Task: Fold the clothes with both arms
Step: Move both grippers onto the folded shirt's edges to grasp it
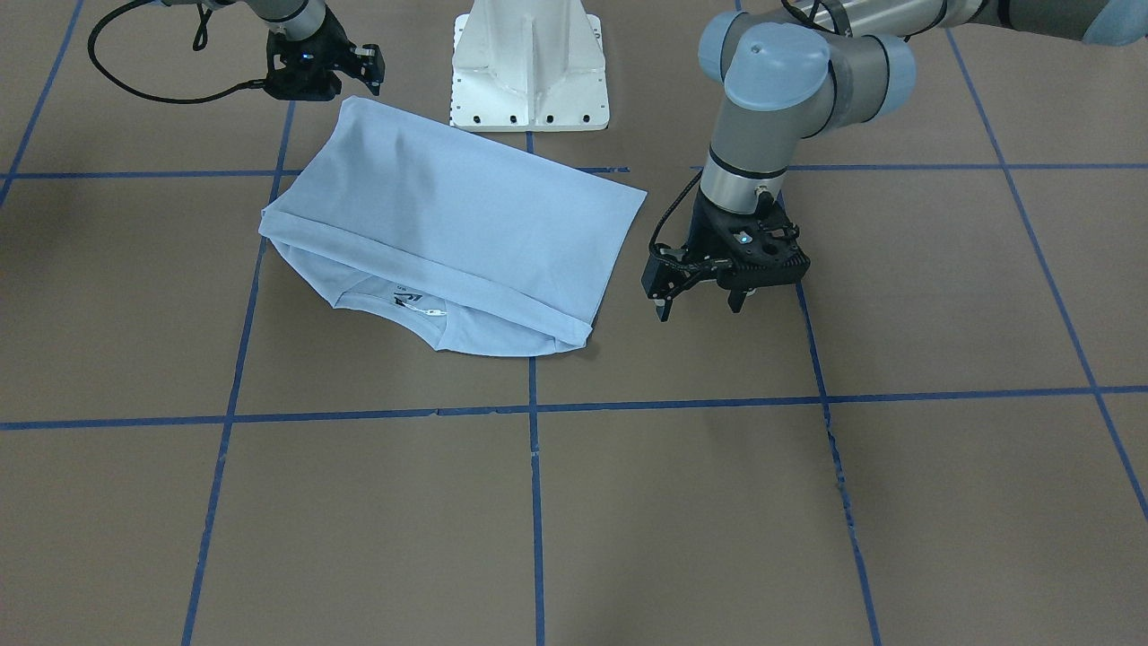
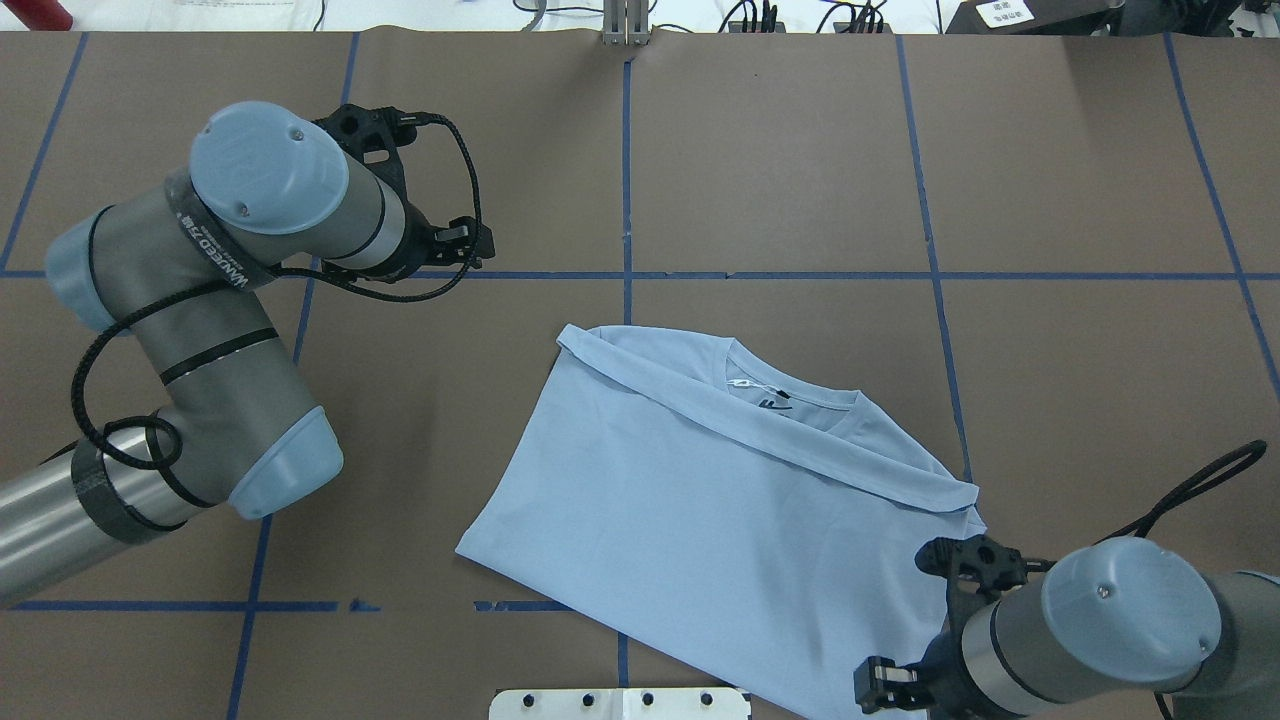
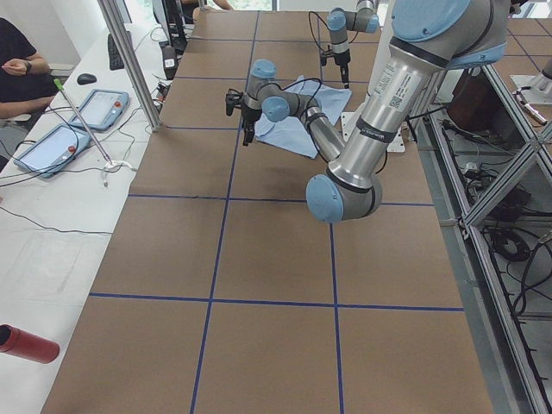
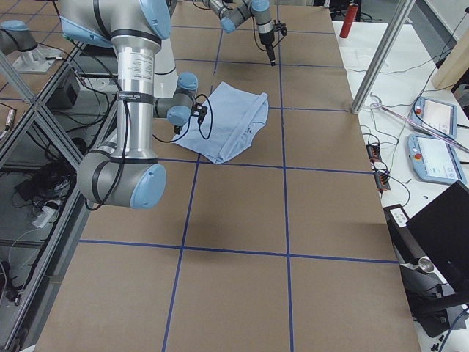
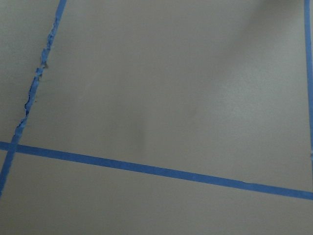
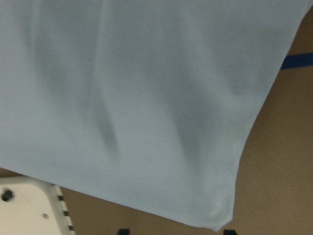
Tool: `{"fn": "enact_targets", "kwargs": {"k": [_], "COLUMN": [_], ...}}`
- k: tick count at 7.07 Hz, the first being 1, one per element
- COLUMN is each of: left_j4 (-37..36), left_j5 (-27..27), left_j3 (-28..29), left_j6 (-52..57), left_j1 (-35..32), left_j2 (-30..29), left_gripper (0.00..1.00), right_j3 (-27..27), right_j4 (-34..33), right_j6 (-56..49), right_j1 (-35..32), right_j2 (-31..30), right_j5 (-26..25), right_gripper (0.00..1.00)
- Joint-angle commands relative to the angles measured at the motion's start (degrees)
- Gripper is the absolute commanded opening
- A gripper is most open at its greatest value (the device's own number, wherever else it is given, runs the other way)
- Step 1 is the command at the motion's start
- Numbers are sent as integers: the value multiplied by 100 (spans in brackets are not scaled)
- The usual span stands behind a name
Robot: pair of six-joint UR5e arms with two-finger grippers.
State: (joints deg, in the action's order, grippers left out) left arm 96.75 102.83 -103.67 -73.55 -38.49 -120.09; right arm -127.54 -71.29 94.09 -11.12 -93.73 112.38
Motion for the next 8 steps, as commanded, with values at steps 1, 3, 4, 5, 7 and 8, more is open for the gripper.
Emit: {"fn": "enact_targets", "kwargs": {"k": [1, 3, 4, 5, 7, 8], "left_j4": [11, 11, 2, -7, -7, -7], "left_j5": [35, -17, -35, -43, -131, -236], "left_j3": [-608, -619, -610, -593, -531, -522], "left_j6": [-847, -2594, -3029, -3338, -3893, -4017], "left_j1": [541, 1472, 1719, 1800, 2248, 2284], "left_j2": [520, 504, 548, 618, 671, 697], "left_gripper": [100, 99, 99, 99, 98, 98], "right_j3": [-114, -44, -35, -26, -8, 61], "right_j4": [2, 1, -25, -25, -16, -25], "right_j6": [-83, -574, -585, -585, -585, -585], "right_j1": [-1167, -1742, -1814, -1806, -1779, -1779], "right_j2": [712, 1005, 1128, 1172, 1225, 1321], "right_j5": [-14, -84, -380, -557, -637, -655], "right_gripper": [100, 100, 100, 100, 100, 100]}}
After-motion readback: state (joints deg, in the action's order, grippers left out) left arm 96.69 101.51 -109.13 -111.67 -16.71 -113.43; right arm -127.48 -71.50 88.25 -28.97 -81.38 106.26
